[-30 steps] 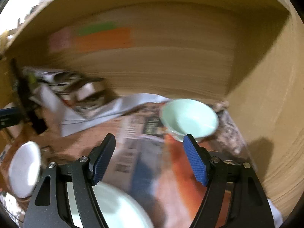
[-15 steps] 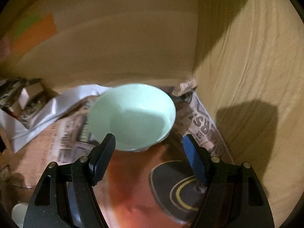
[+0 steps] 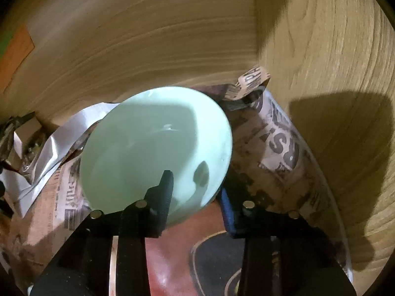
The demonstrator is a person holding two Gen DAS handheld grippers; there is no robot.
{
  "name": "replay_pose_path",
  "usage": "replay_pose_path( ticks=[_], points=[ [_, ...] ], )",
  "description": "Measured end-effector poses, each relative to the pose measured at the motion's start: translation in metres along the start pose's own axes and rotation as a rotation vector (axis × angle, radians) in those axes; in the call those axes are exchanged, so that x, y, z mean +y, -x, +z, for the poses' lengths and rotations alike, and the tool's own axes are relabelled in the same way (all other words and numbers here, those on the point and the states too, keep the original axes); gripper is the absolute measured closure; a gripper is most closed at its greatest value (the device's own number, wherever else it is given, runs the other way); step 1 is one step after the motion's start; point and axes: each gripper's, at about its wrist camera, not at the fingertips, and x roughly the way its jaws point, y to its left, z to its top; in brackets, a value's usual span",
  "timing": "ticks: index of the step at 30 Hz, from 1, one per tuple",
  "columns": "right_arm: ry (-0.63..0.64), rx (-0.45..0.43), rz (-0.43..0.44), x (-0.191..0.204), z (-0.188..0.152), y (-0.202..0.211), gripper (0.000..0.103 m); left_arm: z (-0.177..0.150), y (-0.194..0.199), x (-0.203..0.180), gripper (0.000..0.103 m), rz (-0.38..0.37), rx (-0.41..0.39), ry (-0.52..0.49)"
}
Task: Organize plates and bowls
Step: 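Move both grippers to the mint green bowl, then close both grippers on the mint green bowl's rim and lift it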
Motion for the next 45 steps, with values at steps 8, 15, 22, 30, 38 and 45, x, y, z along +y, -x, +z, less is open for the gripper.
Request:
replay_pose_path(
  ticks=[8, 15, 22, 30, 38, 45],
  points=[
    [0.104, 0.029, 0.112, 0.024, -0.017, 0.015, 0.079, 0.009, -0.027, -0.015, 0.022, 0.015, 0.032, -0.034],
    [0.227, 0.058, 0.204, 0.057, -0.037, 0.029, 0.079, 0.008, -0.051, -0.018, 0.023, 0.033, 0.074, -0.043],
    [0.251, 0.063, 0.242, 0.059, -0.031, 0.009, 0.079, 0.003, -0.079, -0.016, 0.046, 0.007, 0.178, -0.035],
    [0.232, 0.06, 0.253, 0.062, -0.034, 0.01, 0.079, 0.0, -0.086, -0.028, 0.08, -0.056, 0.205, -0.079],
    [0.192, 0.066, 0.266, 0.059, -0.033, 0.015, 0.079, 0.003, -0.087, -0.037, 0.086, -0.036, 0.207, -0.116],
    [0.169, 0.028, 0.253, 0.06, -0.033, 0.029, 0.079, 0.001, -0.075, -0.04, 0.086, -0.021, 0.179, -0.121]
  ],
)
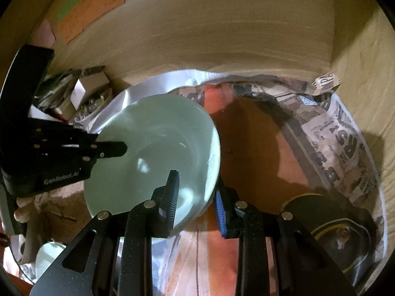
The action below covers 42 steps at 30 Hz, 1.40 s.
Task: Organize plates and bowls
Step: 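Close both grippers on the mint green bowl's rim and lift it, then carry the mint green bowl with both grippers over the bowl stack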
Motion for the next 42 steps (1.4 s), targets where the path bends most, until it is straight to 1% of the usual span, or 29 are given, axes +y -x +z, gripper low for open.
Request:
replay_pose_path(
  ticks=[4, 10, 19, 23, 33, 36, 42],
  points=[
    [0.002, -0.042, -0.015, 0.004, 0.004, 0.016, 0.079, -0.003, 0.015, -0.002, 0.086, -0.01, -0.032, 0.0],
    [0.009, -0.073, -0.023, 0.012, 0.005, 0.03, 0.079, -0.009, 0.039, -0.003, 0.086, -0.014, -0.088, -0.003],
    [0.04, -0.11, -0.019, 0.034, 0.003, 0.048, 0.079, -0.025, 0.061, 0.007, 0.087, -0.021, -0.118, 0.029],
    [0.05, -0.126, -0.011, 0.045, 0.003, 0.054, 0.079, -0.03, 0.07, 0.009, 0.087, -0.024, -0.145, 0.044],
    [0.093, -0.17, 0.018, 0.076, 0.0, 0.071, 0.079, -0.062, 0.105, 0.029, 0.087, -0.032, -0.211, 0.088],
    [0.116, -0.186, 0.019, 0.086, -0.001, 0.074, 0.081, -0.071, 0.114, 0.032, 0.087, -0.032, -0.226, 0.104],
    [0.134, -0.199, 0.05, 0.101, -0.003, 0.076, 0.086, -0.095, 0.135, 0.043, 0.087, -0.027, -0.252, 0.137]
  ],
)
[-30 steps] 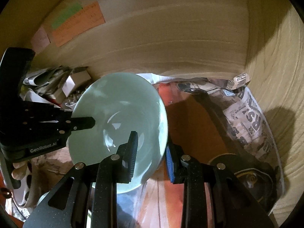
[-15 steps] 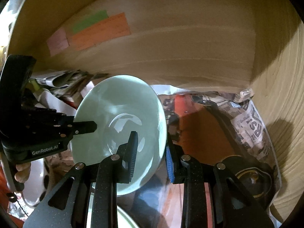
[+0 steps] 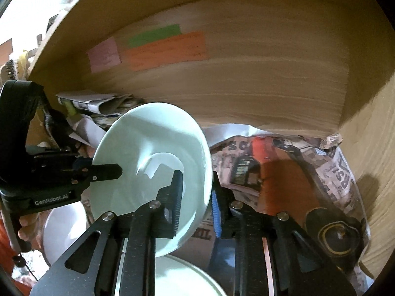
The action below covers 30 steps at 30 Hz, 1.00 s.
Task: Organize plates and bowls
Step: 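Carry the mint green bowl with both grippers over the bowl stack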
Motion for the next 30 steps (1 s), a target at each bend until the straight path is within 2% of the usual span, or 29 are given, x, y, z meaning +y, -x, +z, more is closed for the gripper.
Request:
replay_pose_path(
  ticks=[20, 30],
  points=[
    [0.084, 0.002, 0.105, 0.076, -0.002, -0.004, 0.089, -0.057, 0.071, 0.049, 0.087, 0.069, -0.069, 0.094],
    [0.137, 0.026, 0.163, 0.116, -0.014, -0.007, 0.089, -0.093, 0.101, 0.076, 0.087, 0.1, -0.088, 0.159]
  ],
)
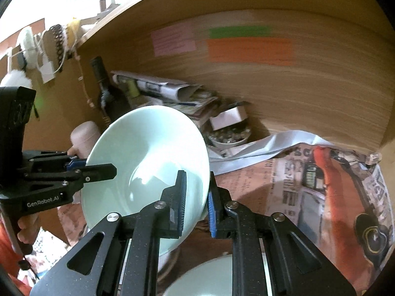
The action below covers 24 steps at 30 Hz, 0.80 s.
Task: Organize plates and bowls
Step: 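Carry the mint green bowl with both grippers over the bowl stack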
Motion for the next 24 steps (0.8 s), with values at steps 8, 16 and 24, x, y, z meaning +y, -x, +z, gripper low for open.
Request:
replay_pose_path(
  ticks=[8, 16, 24],
  points=[
    [0.033, 0.028, 0.039, 0.021, -0.009, -0.002, 0.089, -0.024, 0.015, 0.021, 0.087, 0.024, -0.006, 0.047],
    [0.037, 0.064, 0.059, 0.03, -0.023, -0.005, 0.089, -0.044, 0.018, 0.027, 0.087, 0.027, 0.027, 0.079],
    [0.022, 0.115, 0.072, 0.03, -0.038, -0.012, 0.089, -0.063, 0.014, 0.027, 0.087, 0.017, 0.076, 0.087]
  ],
)
